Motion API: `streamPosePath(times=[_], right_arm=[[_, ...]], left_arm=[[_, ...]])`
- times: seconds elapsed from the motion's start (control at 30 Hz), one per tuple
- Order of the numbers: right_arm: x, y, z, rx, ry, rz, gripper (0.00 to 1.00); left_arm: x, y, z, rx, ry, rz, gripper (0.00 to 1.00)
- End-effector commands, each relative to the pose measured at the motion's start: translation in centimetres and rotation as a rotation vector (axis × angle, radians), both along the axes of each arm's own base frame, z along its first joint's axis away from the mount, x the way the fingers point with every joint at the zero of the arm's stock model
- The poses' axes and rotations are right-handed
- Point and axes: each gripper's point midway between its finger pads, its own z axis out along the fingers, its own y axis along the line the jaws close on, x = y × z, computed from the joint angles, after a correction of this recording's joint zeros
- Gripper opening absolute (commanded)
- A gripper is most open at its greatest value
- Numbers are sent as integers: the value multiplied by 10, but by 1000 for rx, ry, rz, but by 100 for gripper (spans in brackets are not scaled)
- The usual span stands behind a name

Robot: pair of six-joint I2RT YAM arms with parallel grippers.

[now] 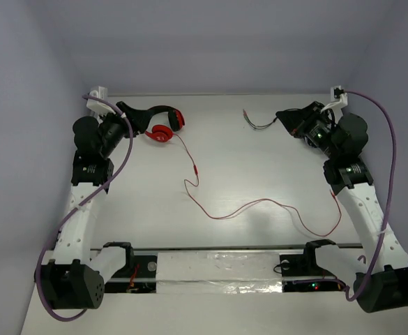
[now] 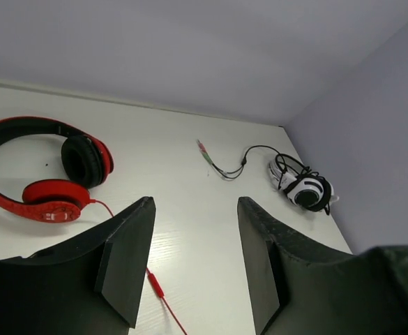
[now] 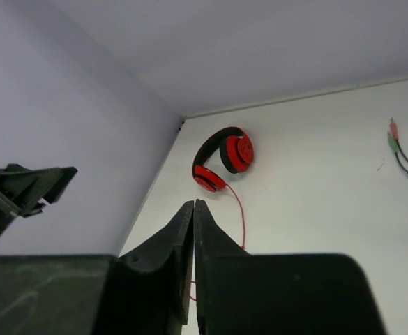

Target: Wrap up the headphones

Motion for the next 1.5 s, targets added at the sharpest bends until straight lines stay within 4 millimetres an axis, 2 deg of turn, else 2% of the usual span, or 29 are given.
streamPosePath(times=[0.0,0.03,0.1,0.17,0.2,0.23,0.33,0.37,0.47,0.5,0.53,0.6,0.63,0.7,0.73,0.8,0.83,0.87,0.9,0.93,0.97,1.0,1.03,1.07,1.1,1.13,1.2,1.37,1.47], right_arm=[[-11,-1,23,8,-90,9,6],[-10,-2,20,7,-82,4,0],[-15,0,19,7,-84,5,0],[-16,1,17,0,-83,0,0],[-17,3,16,-1,-79,5,0],[-20,6,16,0,-79,9,0],[-23,14,14,-5,-77,25,0],[-24,17,11,-8,-74,31,0],[-27,26,2,-16,-60,54,0],[-26,25,-1,-21,-56,46,0],[-29,29,-4,-23,-51,57,0],[-31,32,-9,-28,-44,60,0],[-34,36,-11,-30,-42,75,0],[-38,40,-13,-32,-44,86,0],[-40,44,-16,-37,-39,96,0],[-42,45,-20,-52,-32,98,0],[-43,48,-22,-56,-28,105,0],[-43,47,-23,-62,-30,97,0],[-44,49,-24,-64,-28,107,0],[-44,50,-25,-66,-22,107,0],[-46,53,-25,-66,-25,119,0],[-45,53,-25,-66,-25,117,3],[-46,55,-24,-68,-26,123,9],[-45,55,-25,-72,-27,117,15],[-46,58,-26,-72,-25,126,28],[-45,58,-26,-74,-25,123,34],[-42,59,-28,-78,-18,125,43],[-40,63,-33,-81,-10,130,44],[-41,66,-33,-80,-8,138,44]], left_arm=[[3,9,16,39,-50,48,48],[5,11,16,45,-46,59,48],[9,16,13,52,-38,89,47],[15,22,14,54,-34,127,37],[21,25,8,57,-9,141,34],[25,28,11,57,-3,159,24],[45,46,-2,94,71,261,4],[53,57,-7,109,94,322,0],[75,77,-25,152,169,427,0],[86,80,-40,165,209,441,0],[94,82,-36,171,201,453,0],[110,94,-43,213,220,505,0],[128,94,-49,230,238,505,0],[144,105,-66,277,295,531,0],[162,105,-75,292,316,524,0],[178,105,-90,319,347,482,7],[196,104,-99,332,363,468,12],[204,101,-107,343,378,443,21],[214,101,-135,375,434,418,24],[225,99,-127,380,408,406,28],[231,95,-135,388,416,377,33],[237,91,-162,399,468,336,35],[245,88,-159,413,450,309,37],[248,84,-168,420,461,278,42],[250,79,-188,426,495,234,44],[254,77,-188,433,489,220,46],[255,78,-202,457,511,208,50],[257,84,-239,500,572,209,53],[256,88,-257,520,602,215,51]])
